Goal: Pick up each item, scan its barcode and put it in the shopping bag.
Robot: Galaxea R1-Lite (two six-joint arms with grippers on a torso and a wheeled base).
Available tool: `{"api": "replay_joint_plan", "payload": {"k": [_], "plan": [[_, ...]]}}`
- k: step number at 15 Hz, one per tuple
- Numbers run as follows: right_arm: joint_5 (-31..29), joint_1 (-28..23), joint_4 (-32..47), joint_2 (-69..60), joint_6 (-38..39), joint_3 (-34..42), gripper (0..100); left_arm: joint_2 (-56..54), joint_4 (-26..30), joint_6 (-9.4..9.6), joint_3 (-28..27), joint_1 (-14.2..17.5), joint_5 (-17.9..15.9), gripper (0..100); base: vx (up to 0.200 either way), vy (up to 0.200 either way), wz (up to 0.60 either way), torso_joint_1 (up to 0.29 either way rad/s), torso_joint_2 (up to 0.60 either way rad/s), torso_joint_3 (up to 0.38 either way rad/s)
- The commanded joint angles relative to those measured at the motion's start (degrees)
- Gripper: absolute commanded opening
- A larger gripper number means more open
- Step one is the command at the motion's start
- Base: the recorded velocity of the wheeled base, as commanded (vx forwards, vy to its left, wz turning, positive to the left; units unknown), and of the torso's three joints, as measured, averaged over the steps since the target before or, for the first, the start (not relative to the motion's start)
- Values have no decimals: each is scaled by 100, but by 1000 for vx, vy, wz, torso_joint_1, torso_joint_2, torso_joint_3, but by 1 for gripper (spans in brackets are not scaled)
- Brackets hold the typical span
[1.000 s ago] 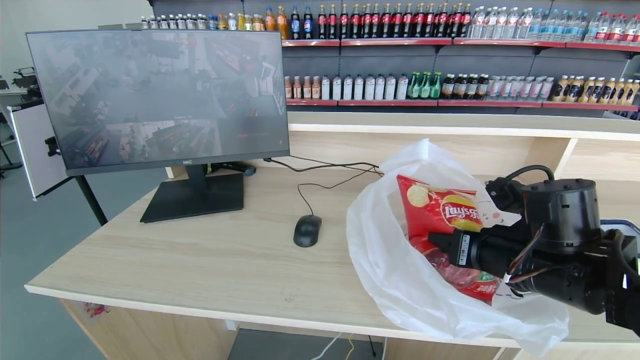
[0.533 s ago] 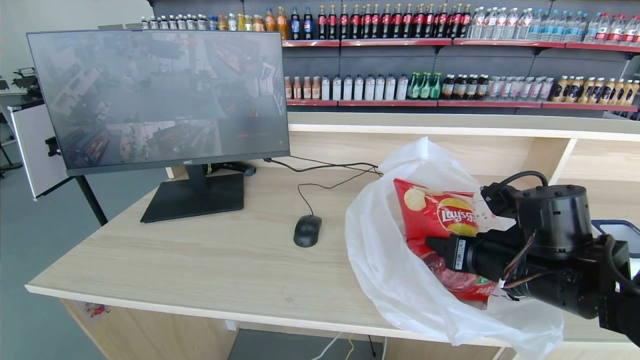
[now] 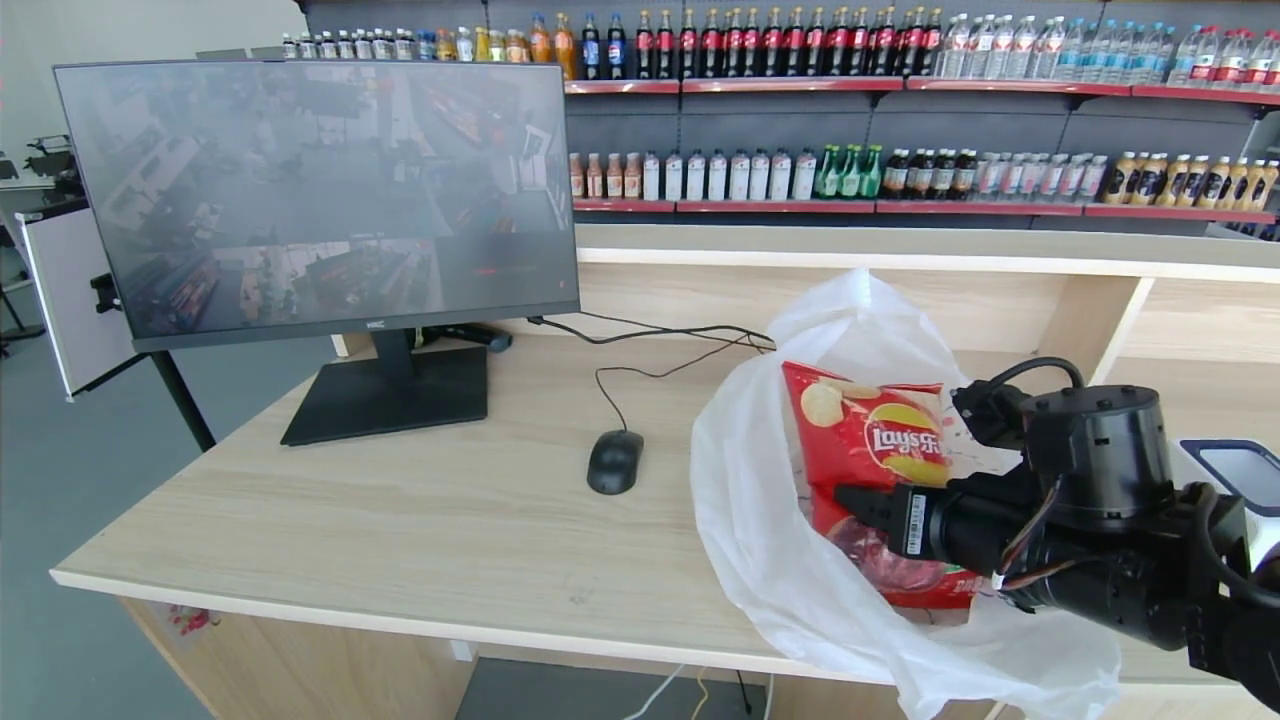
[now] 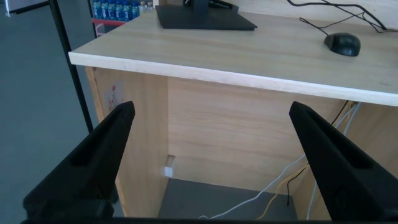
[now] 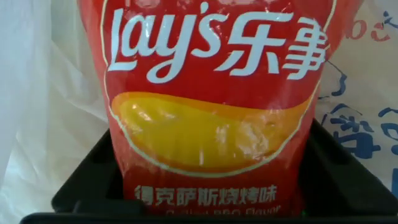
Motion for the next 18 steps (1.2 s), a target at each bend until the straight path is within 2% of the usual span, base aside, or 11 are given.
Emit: {"api": "replay_joint_plan", "payload": {"k": [1, 5, 10, 12, 15, 16, 18], "plan": [[-8, 9, -289, -24, 27, 66, 100, -2, 0, -1, 0, 0, 0, 100, 0, 0, 0, 0, 0, 0], [-17, 9, -877, -243, -70, 303, 100, -2, 0, -1, 0, 0, 0, 100, 0, 0, 0, 0, 0, 0], [-17, 0, -974, -568, -562, 198, 100, -2, 0, 7, 0, 0, 0, 100, 0, 0, 0, 0, 0, 0], [-52, 0, -1370, -577, -615, 127, 100, -2, 0, 7, 0, 0, 0, 100, 0, 0, 0, 0, 0, 0], [-166, 0, -2117, -586, -1133, 171, 100, -2, 0, 7, 0, 0, 0, 100, 0, 0, 0, 0, 0, 0], [-122, 97, -2574, -577, -1520, 198, 100, -2, 0, 7, 0, 0, 0, 100, 0, 0, 0, 0, 0, 0], [-61, 220, -3207, -516, -1827, 136, 100, -2, 0, 7, 0, 0, 0, 100, 0, 0, 0, 0, 0, 0]]}}
